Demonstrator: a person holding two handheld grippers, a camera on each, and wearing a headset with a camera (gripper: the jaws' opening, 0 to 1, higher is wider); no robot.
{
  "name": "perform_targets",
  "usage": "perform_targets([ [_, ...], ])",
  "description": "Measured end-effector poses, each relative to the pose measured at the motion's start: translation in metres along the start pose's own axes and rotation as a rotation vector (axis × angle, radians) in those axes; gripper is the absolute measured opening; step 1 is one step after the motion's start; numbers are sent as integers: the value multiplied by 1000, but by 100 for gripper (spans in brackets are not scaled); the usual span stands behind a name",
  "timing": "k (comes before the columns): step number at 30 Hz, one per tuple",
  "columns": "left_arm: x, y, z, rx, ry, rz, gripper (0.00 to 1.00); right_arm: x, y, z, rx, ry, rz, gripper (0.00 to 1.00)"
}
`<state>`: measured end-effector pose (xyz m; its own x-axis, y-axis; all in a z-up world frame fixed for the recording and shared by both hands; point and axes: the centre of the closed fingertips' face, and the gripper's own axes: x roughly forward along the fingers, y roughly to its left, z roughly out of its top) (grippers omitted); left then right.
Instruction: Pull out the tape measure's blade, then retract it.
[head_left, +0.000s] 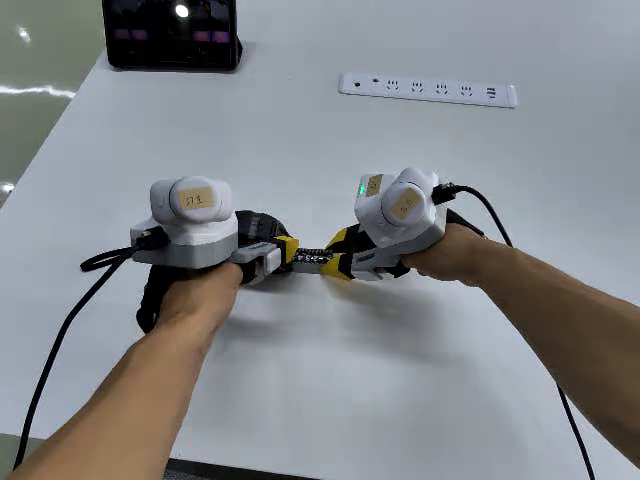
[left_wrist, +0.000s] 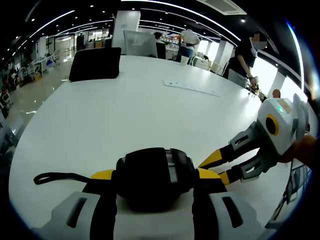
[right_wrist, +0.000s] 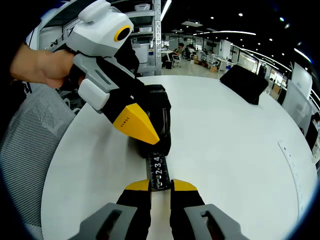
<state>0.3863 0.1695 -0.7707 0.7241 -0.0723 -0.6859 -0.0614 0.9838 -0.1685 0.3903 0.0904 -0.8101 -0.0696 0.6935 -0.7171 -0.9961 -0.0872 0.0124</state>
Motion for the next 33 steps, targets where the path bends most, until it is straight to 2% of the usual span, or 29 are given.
perform_targets([
  [33, -1, 1, 0, 0, 3, -23, 56, 21, 6, 25, -21, -22, 20, 11],
])
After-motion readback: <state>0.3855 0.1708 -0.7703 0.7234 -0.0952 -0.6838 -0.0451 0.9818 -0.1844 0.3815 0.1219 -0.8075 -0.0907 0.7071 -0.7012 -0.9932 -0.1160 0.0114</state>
